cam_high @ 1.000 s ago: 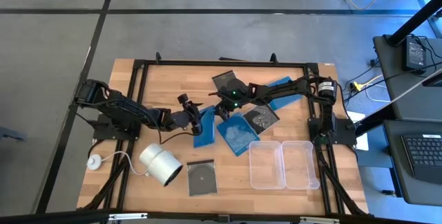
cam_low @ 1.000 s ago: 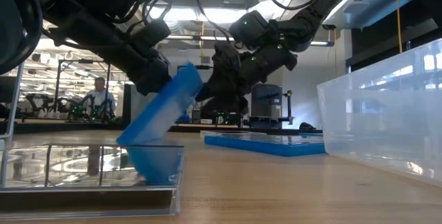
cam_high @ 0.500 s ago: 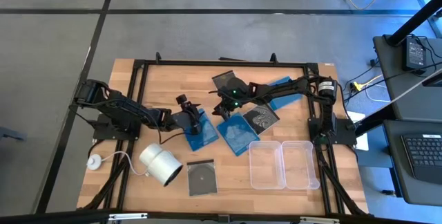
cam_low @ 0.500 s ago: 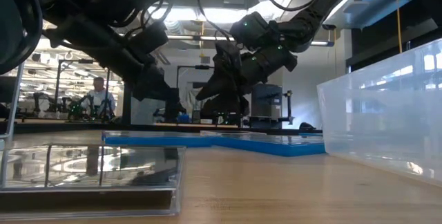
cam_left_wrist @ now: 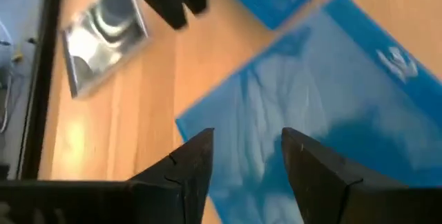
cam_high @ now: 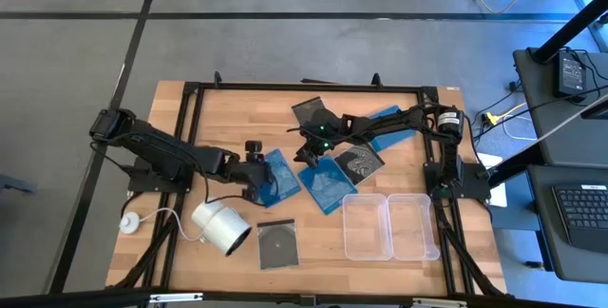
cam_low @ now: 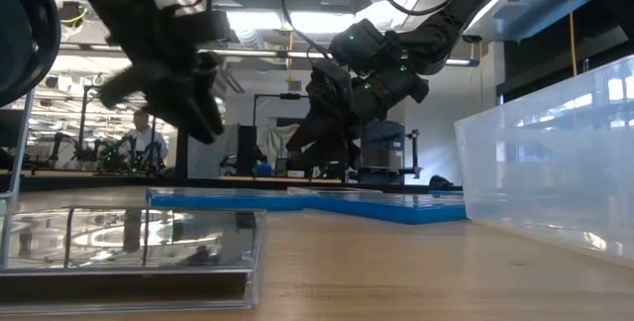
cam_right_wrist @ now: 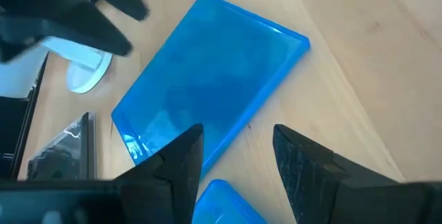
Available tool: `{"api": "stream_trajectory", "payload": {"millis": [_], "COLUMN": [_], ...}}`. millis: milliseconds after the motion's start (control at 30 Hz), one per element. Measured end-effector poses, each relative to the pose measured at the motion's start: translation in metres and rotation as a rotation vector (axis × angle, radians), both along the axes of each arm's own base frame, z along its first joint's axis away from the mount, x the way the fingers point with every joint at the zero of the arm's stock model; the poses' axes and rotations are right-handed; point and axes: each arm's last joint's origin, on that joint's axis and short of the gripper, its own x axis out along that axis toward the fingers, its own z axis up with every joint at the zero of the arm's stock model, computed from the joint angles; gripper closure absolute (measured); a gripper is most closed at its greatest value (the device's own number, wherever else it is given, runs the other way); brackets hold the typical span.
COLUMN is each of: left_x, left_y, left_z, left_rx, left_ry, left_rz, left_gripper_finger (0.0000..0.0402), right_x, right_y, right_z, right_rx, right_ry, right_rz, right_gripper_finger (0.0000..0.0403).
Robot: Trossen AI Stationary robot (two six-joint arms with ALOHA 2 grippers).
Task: Pick & place jewel cases by type
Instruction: Put the top left blue CD case into the right transparent bin
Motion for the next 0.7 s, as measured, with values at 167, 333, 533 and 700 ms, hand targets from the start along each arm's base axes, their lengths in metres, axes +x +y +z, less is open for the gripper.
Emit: {"api": "stream_trajectory", "payload": {"millis": [167, 333, 533, 700], "left_x": [0.003, 0.003, -0.003, -0.005], "left_y": [-0.008, -0.005, -0.004, -0.004], "left_z": [-0.006, -0.022, -0.030, -0.028], "left_rx": [0.008, 0.040, -0.077, -0.082], "left_ry": [0.109, 0.231, 0.358, 0.393], "left_rz": [-0.156, -0.195, -0.273, -0.277], "left_gripper_finger": [0.0233, 0.0233, 0.0233, 0.0233], "right_x": [0.004, 0.007, 0.006, 0.006], "right_y": [0.007, 0.008, 0.008, 0.008], "right_z": [-0.004, -0.013, -0.015, -0.015], "right_rx": [-0.002, 0.004, 0.019, 0.021], "right_ry": [-0.011, -0.012, 0.005, 0.007], "right_rz": [0.019, 0.018, 0.009, 0.007], "right_gripper_finger": [0.0224, 0.0224, 0.0224, 0.0224]}}
